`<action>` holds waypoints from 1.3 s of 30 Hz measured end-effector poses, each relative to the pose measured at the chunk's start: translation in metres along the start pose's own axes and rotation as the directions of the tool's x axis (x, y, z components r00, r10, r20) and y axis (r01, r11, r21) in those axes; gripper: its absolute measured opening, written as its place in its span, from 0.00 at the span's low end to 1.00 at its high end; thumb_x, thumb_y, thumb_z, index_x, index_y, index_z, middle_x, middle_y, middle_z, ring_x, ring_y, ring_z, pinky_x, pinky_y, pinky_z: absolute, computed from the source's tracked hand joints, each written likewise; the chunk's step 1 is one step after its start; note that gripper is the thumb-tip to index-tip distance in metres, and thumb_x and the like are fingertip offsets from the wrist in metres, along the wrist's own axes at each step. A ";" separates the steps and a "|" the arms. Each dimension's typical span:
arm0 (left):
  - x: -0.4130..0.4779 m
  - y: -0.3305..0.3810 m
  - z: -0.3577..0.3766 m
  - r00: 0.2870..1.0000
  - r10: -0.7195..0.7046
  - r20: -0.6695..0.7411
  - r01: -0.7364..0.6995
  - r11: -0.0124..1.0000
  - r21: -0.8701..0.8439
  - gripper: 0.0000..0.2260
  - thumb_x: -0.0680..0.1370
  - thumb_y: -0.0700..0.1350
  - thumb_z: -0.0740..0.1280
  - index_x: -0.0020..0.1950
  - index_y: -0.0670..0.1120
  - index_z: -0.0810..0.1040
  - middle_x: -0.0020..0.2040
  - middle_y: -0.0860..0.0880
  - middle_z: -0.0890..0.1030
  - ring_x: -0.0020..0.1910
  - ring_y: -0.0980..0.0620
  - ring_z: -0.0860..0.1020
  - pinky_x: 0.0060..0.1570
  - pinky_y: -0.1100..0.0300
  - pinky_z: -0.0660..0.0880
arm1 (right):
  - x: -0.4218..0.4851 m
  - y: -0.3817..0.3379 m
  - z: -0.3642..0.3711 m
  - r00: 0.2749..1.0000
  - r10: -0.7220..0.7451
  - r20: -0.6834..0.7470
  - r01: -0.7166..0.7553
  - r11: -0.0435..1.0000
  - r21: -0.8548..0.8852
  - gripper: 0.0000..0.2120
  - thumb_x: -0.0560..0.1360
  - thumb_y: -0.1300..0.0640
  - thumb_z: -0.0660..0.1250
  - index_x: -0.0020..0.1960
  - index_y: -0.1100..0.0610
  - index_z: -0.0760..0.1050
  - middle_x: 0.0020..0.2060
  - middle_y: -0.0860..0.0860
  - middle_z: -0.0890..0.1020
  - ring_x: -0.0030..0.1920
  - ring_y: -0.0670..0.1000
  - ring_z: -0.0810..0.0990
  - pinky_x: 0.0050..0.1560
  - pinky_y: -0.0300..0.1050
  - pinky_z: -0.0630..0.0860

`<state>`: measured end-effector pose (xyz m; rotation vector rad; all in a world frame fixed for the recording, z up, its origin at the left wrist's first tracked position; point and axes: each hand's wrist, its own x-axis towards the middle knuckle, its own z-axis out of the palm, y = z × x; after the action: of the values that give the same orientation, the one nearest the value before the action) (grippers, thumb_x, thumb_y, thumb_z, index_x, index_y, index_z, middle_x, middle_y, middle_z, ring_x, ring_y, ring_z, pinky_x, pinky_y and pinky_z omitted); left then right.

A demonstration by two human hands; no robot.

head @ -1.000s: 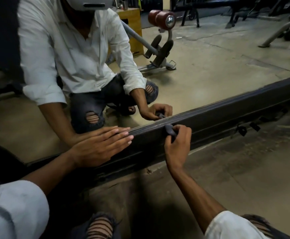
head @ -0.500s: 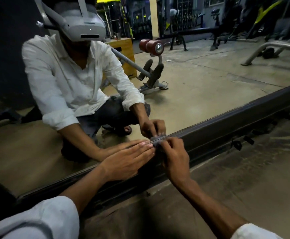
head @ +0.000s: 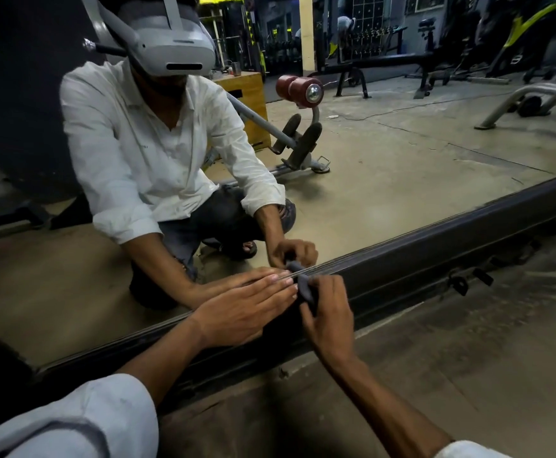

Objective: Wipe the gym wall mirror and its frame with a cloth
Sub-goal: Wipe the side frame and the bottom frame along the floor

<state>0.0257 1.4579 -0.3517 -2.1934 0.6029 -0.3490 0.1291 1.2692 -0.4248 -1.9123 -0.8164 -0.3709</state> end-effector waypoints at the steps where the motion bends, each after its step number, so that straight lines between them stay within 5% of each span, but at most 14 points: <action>1: 0.000 0.000 0.000 1.000 -0.001 0.004 0.001 1.000 0.002 0.37 0.82 0.52 0.60 0.85 0.35 0.53 0.86 0.36 0.55 0.85 0.37 0.54 0.85 0.42 0.48 | 0.004 0.008 -0.005 0.999 0.029 -0.024 -0.029 1.000 -0.011 0.19 0.72 0.64 0.75 0.57 0.54 0.72 0.54 0.48 0.71 0.50 0.46 0.74 0.45 0.44 0.79; 6: -0.001 -0.001 0.001 1.000 0.000 0.031 0.001 0.999 -0.034 0.37 0.82 0.51 0.58 0.86 0.36 0.49 0.87 0.37 0.50 0.86 0.39 0.50 0.85 0.44 0.50 | 0.013 0.029 -0.018 0.895 0.371 -0.248 -0.374 0.927 0.035 0.19 0.74 0.65 0.74 0.55 0.52 0.67 0.55 0.48 0.69 0.52 0.49 0.76 0.53 0.53 0.83; 11: 0.000 0.001 0.004 0.999 -0.010 0.034 0.012 0.998 -0.061 0.36 0.82 0.49 0.58 0.86 0.36 0.49 0.87 0.37 0.49 0.86 0.39 0.49 0.85 0.44 0.47 | -0.019 0.005 0.006 0.996 0.001 0.085 -0.003 1.000 0.030 0.15 0.74 0.65 0.71 0.54 0.54 0.70 0.53 0.48 0.71 0.51 0.50 0.74 0.47 0.50 0.79; 13: 0.000 0.001 0.005 0.999 -0.011 0.036 0.013 0.998 -0.067 0.37 0.82 0.49 0.59 0.86 0.36 0.49 0.87 0.37 0.49 0.86 0.39 0.49 0.85 0.43 0.47 | -0.015 0.011 0.002 0.996 -0.038 0.086 0.036 0.999 0.023 0.12 0.76 0.64 0.70 0.53 0.54 0.70 0.51 0.48 0.70 0.49 0.49 0.73 0.44 0.47 0.77; 16: 0.000 0.001 0.005 1.000 -0.008 0.019 0.009 0.999 -0.053 0.37 0.81 0.49 0.61 0.86 0.37 0.51 0.87 0.37 0.50 0.86 0.39 0.50 0.85 0.43 0.47 | 0.003 0.031 -0.015 0.975 0.161 -0.151 -0.165 0.986 -0.012 0.11 0.74 0.65 0.70 0.49 0.55 0.70 0.49 0.50 0.70 0.48 0.51 0.73 0.47 0.50 0.75; 19: 0.000 0.000 0.004 1.000 -0.006 0.013 0.007 0.999 -0.050 0.36 0.83 0.49 0.60 0.86 0.37 0.51 0.87 0.37 0.51 0.86 0.39 0.51 0.84 0.44 0.46 | 0.015 0.039 -0.027 0.854 0.425 -0.299 -0.417 0.904 0.092 0.15 0.74 0.68 0.71 0.51 0.54 0.68 0.51 0.48 0.69 0.48 0.50 0.74 0.52 0.52 0.78; 23: 0.000 0.002 0.006 1.000 -0.013 0.005 0.013 0.998 -0.054 0.37 0.82 0.49 0.61 0.86 0.37 0.51 0.87 0.37 0.50 0.86 0.39 0.50 0.84 0.44 0.46 | 0.008 0.012 -0.015 0.973 0.165 -0.160 -0.168 0.986 -0.003 0.17 0.71 0.68 0.73 0.55 0.56 0.72 0.54 0.50 0.71 0.52 0.50 0.74 0.52 0.37 0.71; 26: 0.000 0.001 0.003 1.000 0.001 0.019 0.000 0.998 -0.063 0.39 0.81 0.50 0.63 0.86 0.36 0.51 0.87 0.36 0.49 0.86 0.38 0.49 0.84 0.43 0.44 | 0.013 0.012 -0.023 1.000 -0.012 -0.009 0.012 0.998 -0.055 0.19 0.72 0.65 0.75 0.58 0.54 0.73 0.57 0.50 0.71 0.55 0.50 0.74 0.49 0.43 0.79; 28: 0.012 0.001 0.001 0.999 0.028 0.018 -0.027 0.998 -0.056 0.39 0.80 0.50 0.63 0.86 0.35 0.52 0.86 0.34 0.48 0.86 0.36 0.49 0.85 0.42 0.44 | 0.025 0.022 -0.035 0.996 0.007 -0.084 -0.015 0.995 -0.094 0.18 0.73 0.63 0.75 0.59 0.53 0.74 0.57 0.49 0.71 0.55 0.50 0.75 0.48 0.46 0.81; 32: 0.059 0.005 0.004 0.999 0.044 -0.004 -0.045 0.997 -0.057 0.37 0.82 0.50 0.61 0.85 0.35 0.50 0.86 0.33 0.48 0.86 0.36 0.47 0.85 0.42 0.42 | 0.039 0.031 -0.043 0.902 0.294 -0.315 -0.316 0.949 -0.019 0.17 0.75 0.64 0.74 0.60 0.52 0.76 0.57 0.51 0.71 0.54 0.46 0.72 0.49 0.46 0.79; 37: 0.068 0.007 0.015 1.000 0.013 -0.028 -0.015 0.997 -0.072 0.40 0.82 0.52 0.63 0.85 0.33 0.49 0.86 0.33 0.50 0.86 0.35 0.48 0.85 0.41 0.45 | 0.032 0.031 -0.038 0.992 -0.030 -0.123 0.020 0.996 -0.086 0.20 0.72 0.63 0.76 0.61 0.51 0.77 0.55 0.49 0.73 0.54 0.50 0.75 0.48 0.41 0.77; 39: 0.067 0.007 0.016 0.999 0.016 -0.030 -0.018 0.998 -0.066 0.38 0.83 0.52 0.61 0.85 0.34 0.49 0.86 0.33 0.48 0.86 0.35 0.47 0.85 0.41 0.45 | 0.043 0.042 -0.048 0.990 -0.017 -0.143 0.001 0.994 -0.112 0.17 0.73 0.62 0.76 0.60 0.52 0.79 0.55 0.51 0.75 0.55 0.51 0.75 0.51 0.35 0.72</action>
<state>0.0868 1.4288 -0.3641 -2.2488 0.6577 -0.3579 0.1936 1.2310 -0.4055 -1.9599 -0.7222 -0.5638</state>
